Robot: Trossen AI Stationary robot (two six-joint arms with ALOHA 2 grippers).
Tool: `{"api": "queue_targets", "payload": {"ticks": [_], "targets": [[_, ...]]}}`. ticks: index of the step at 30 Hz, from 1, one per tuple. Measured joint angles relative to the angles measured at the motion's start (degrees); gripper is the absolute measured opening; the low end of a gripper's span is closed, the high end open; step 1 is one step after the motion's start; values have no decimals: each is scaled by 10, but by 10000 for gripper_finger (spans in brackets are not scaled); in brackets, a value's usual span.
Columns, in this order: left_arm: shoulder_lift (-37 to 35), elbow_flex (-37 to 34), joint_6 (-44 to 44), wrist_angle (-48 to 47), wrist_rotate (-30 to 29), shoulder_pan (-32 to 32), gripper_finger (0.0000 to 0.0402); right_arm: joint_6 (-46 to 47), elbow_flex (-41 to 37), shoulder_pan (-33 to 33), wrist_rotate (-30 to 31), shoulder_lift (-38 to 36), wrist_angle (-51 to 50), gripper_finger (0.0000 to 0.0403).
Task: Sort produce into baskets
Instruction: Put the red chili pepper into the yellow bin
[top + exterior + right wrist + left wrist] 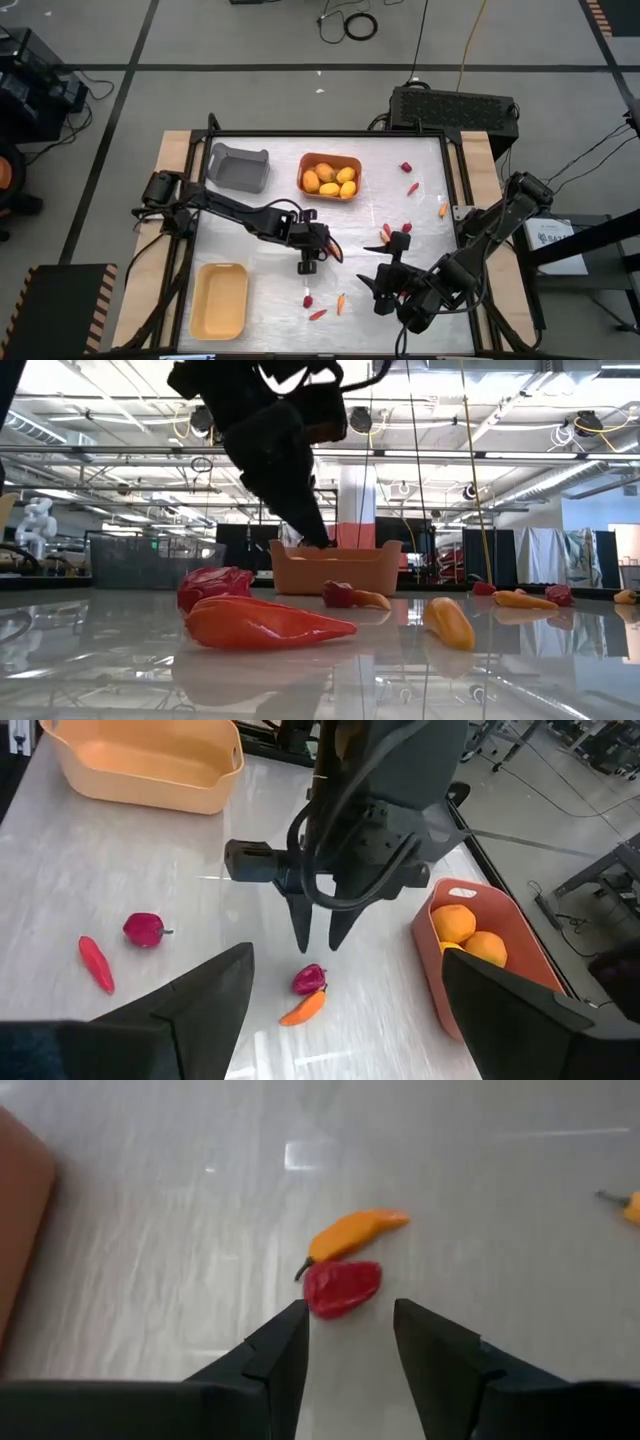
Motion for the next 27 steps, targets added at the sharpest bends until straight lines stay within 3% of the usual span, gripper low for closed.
{"api": "queue_targets", "payload": {"ticks": [7, 20, 27], "targets": [[9, -5, -29, 40, -40, -15, 166, 0, 0, 0, -13, 0, 5, 313], [50, -5, -45, 70, -74, -21, 318, -2, 0, 0, -13, 0, 5, 313], [90, -5, -45, 84, -93, -21, 343, -2, 0, 0, -13, 0, 6, 313]]}}
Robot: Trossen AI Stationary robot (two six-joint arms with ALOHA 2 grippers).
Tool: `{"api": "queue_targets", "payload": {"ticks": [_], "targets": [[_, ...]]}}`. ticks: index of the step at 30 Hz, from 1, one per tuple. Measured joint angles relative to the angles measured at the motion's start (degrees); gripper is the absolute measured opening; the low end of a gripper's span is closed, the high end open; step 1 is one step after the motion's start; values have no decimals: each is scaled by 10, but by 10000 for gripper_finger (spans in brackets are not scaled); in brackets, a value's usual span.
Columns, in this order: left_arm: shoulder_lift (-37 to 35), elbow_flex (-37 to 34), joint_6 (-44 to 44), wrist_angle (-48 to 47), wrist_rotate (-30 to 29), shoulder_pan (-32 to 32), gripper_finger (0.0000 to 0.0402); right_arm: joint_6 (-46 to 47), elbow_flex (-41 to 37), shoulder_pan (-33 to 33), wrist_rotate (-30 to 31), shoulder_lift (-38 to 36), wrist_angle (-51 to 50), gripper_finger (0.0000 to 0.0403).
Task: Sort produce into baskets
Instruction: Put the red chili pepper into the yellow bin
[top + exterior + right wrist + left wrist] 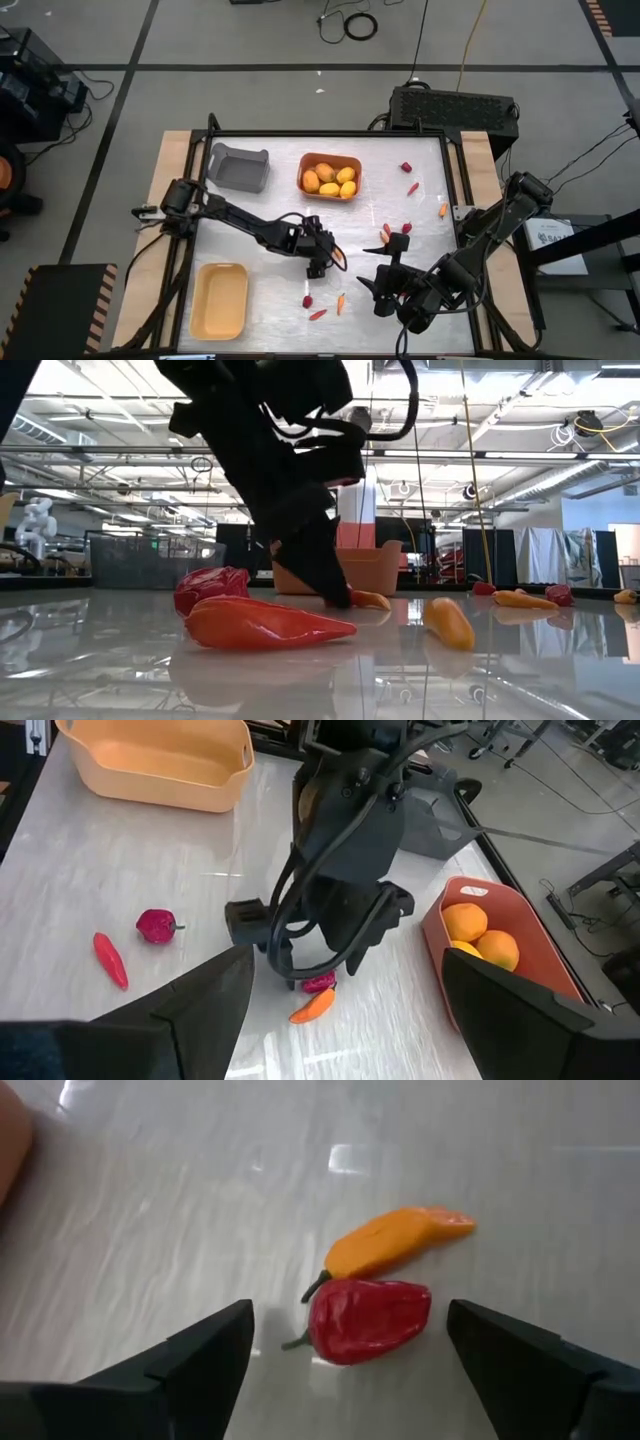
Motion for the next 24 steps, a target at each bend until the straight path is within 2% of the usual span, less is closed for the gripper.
{"api": "queue_targets", "payload": {"ticks": [13, 24], "targets": [[1, 0, -16, 19, -1, -3, 337, 0, 0, 0, 0, 0, -1, 313], [1, 0, -30, 17, 5, -3, 259, 0, 0, 0, 0, 0, -1, 313]]}}
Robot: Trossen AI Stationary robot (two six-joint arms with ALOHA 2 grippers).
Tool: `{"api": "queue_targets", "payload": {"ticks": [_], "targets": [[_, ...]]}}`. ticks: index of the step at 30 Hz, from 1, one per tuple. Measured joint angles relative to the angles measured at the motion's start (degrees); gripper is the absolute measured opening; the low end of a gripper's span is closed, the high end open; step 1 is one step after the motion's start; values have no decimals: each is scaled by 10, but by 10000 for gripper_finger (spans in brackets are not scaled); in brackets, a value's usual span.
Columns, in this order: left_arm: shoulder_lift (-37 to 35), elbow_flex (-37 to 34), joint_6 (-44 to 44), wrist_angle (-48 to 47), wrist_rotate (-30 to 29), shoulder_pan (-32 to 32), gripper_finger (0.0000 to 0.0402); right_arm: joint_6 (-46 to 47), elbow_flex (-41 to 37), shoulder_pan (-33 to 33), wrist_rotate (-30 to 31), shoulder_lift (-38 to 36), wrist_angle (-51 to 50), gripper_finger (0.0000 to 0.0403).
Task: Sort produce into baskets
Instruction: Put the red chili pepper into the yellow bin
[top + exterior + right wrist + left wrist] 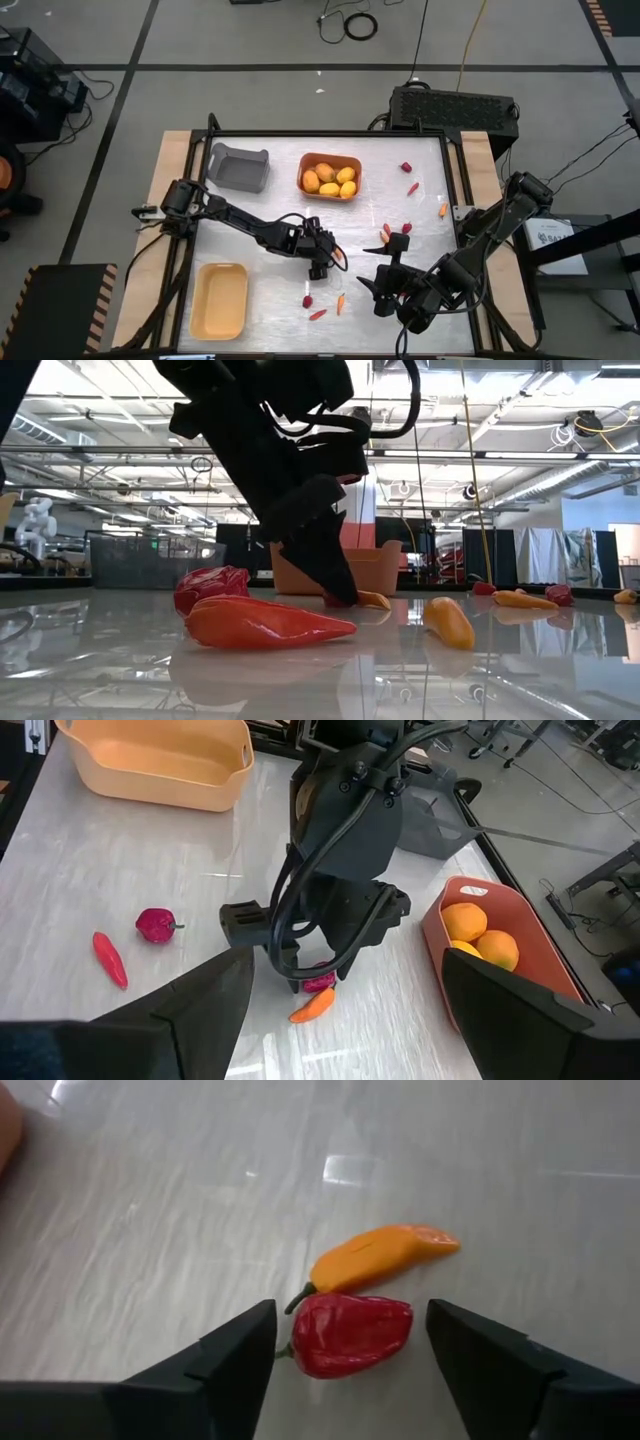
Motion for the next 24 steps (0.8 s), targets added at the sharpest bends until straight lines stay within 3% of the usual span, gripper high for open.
{"api": "queue_targets", "payload": {"ticks": [6, 16, 24], "targets": [[0, 0, 0, 0, 45, 0, 220, 0, 0, 0, 0, 0, 0, 313], [-32, 0, 0, -10, 48, -2, 158, 0, 0, 0, 0, 0, 9, 313], [-53, 11, -15, -50, 90, -9, 133, 1, 0, 0, 0, 0, 10, 313]]}}
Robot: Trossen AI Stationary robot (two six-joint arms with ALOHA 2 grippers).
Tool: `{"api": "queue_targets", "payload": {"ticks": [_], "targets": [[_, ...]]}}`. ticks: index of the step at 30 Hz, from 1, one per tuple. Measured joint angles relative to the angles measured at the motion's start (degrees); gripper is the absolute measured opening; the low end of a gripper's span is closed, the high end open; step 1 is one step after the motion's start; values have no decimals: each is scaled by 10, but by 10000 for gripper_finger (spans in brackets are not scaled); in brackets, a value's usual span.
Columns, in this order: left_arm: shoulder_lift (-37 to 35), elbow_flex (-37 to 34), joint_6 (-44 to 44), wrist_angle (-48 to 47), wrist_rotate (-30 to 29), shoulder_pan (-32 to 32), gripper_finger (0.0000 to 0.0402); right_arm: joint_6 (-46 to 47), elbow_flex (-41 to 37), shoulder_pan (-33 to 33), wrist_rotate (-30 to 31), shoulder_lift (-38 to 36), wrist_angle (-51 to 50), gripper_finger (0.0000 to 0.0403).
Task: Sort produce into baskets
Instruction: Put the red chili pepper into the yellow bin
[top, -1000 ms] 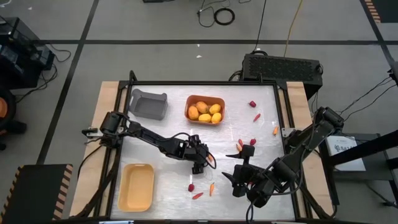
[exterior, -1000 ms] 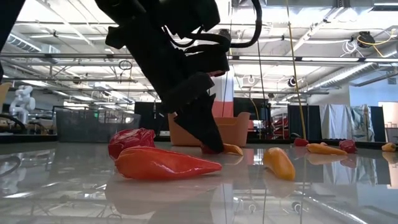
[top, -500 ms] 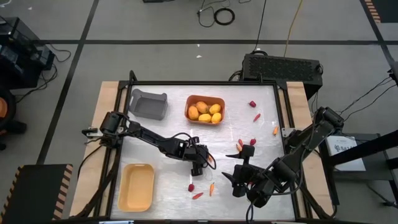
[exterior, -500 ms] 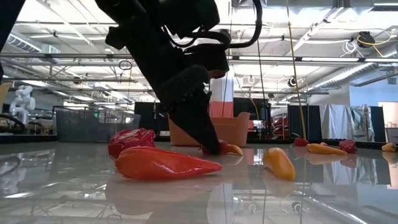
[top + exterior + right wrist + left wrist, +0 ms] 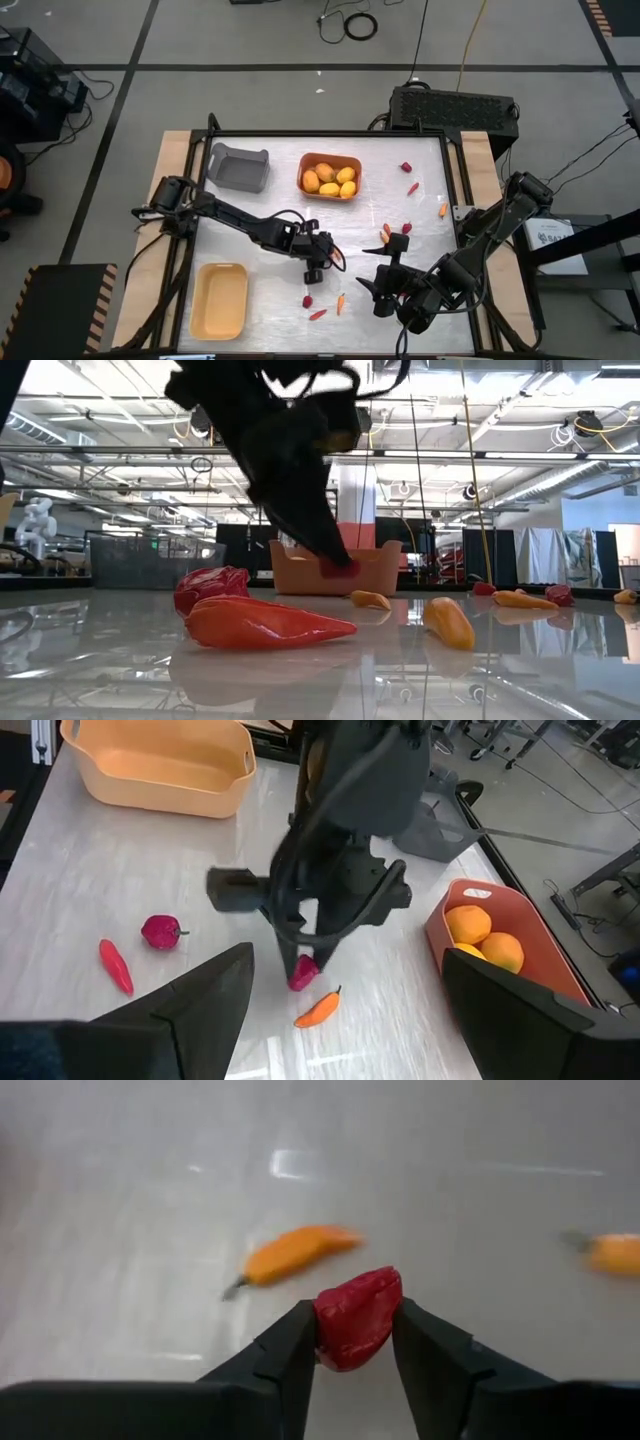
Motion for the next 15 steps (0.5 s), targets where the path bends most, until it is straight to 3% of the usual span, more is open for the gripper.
{"api": "queue_targets", "payload": {"ticks": [9, 15], "targets": [[-117, 1, -78, -143, 166, -48, 132, 0, 0, 0, 0, 0, 17, 313], [-234, 0, -190, -264, 178, -109, 132, -13, 1, -2, 0, 10, 57, 313]]}}
